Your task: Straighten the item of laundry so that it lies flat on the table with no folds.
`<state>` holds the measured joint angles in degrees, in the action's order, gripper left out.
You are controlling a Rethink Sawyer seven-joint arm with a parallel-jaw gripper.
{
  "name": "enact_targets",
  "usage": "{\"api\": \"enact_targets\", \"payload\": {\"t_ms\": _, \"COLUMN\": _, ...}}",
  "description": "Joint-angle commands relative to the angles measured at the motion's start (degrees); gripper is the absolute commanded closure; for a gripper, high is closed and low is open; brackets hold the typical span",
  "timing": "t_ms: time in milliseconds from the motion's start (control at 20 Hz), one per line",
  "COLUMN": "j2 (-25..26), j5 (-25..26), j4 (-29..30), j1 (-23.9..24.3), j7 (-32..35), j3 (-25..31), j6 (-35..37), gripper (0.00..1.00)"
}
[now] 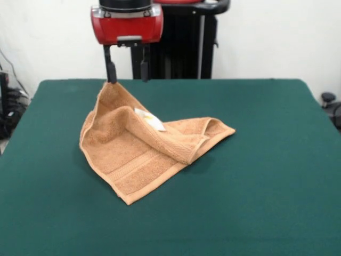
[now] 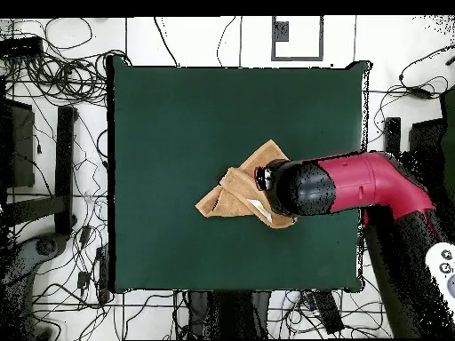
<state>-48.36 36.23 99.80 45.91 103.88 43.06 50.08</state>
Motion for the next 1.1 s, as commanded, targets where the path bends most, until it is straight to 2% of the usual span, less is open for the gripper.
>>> {"api": "enact_targets", "payload": {"t_ms": 50, "j2": -0.73, "j5": 1.12, "j4": 4.78, "j1": -4.60, "j7": 10.74, "j3": -8.63, "j6": -1.39, "gripper": 0.00}}
{"api": "enact_targets", "payload": {"t_ms": 250, "j2": 0.00, "j5": 1.43, "j4": 3.79, "j1": -6.27, "j7": 10.41, "j3": -10.74, "j6": -2.49, "gripper": 0.00}}
{"api": "enact_targets", "payload": {"t_ms": 750, "j2": 4.83, "j5": 1.77, "j4": 1.21, "j1": -10.70, "j7": 13.36, "j3": -16.70, "j6": -10.92, "gripper": 0.00}}
{"api": "enact_targets", "payload": {"t_ms": 1100, "j2": 3.82, "j5": -0.24, "j4": 3.04, "j1": -13.30, "j7": 13.17, "j3": -20.59, "j6": -14.48, "gripper": 0.00}}
